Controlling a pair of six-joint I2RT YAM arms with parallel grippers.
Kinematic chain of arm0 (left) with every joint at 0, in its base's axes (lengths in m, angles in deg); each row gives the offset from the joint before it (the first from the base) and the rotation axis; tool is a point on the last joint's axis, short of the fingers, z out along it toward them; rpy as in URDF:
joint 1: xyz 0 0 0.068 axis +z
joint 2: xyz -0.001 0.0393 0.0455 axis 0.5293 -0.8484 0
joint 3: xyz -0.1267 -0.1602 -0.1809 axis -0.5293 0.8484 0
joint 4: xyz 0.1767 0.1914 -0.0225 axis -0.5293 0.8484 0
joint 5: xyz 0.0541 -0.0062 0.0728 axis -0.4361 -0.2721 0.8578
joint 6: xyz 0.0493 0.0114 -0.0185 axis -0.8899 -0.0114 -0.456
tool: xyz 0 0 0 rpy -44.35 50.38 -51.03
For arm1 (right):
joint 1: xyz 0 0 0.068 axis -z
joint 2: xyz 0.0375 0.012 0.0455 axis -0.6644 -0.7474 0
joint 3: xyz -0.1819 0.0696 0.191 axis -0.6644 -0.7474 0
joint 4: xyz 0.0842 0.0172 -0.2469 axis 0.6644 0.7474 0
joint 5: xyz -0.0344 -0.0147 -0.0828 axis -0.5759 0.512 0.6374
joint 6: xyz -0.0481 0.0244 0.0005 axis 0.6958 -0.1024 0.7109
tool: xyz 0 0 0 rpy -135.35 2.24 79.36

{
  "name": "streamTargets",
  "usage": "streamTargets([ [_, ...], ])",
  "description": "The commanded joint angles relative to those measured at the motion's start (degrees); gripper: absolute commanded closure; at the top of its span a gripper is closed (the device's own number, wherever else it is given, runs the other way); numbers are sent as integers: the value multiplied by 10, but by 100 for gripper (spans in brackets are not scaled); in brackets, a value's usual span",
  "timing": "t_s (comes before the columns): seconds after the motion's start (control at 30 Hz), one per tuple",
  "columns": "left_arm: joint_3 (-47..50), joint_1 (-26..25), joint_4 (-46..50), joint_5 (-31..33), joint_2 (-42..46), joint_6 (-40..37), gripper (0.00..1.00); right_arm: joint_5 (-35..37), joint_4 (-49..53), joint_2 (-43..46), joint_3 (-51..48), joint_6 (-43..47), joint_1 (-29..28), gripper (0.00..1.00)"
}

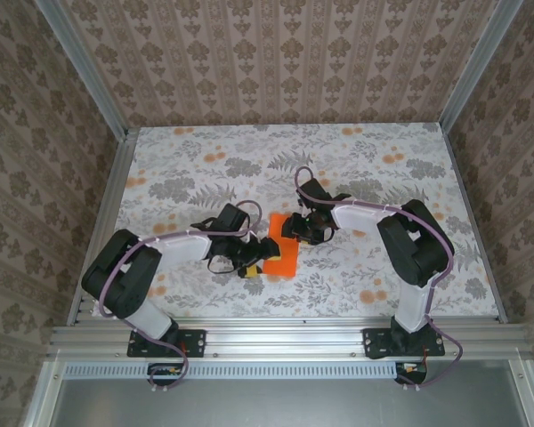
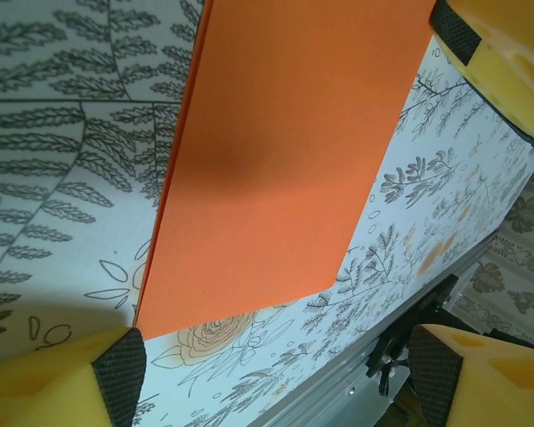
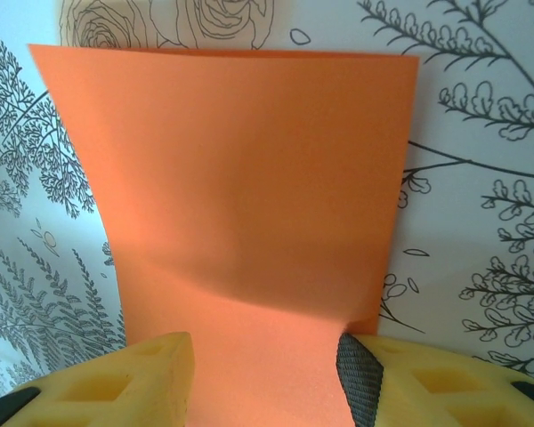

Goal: Fold a paper plane with a square sheet of paper (pick it up from the middle)
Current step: Fold the triangle a second time at the center of the table.

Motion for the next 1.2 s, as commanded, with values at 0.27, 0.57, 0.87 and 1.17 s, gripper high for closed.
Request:
streamTargets([
  [0.27, -56, -5, 98, 65, -7, -54, 17, 1, -14, -36, -48, -10, 11, 48],
  [0.57, -65, -16, 95, 46, -26, -57, 16, -17, -39, -41, -68, -16, 22, 49],
  [0.87, -70, -23, 73, 33, -30, -52, 18, -19, -43, -43, -71, -16, 24, 49],
  [1.17, -77, -11, 141, 126, 4, -67, 20, -16, -41, -45, -73, -15, 24, 49],
])
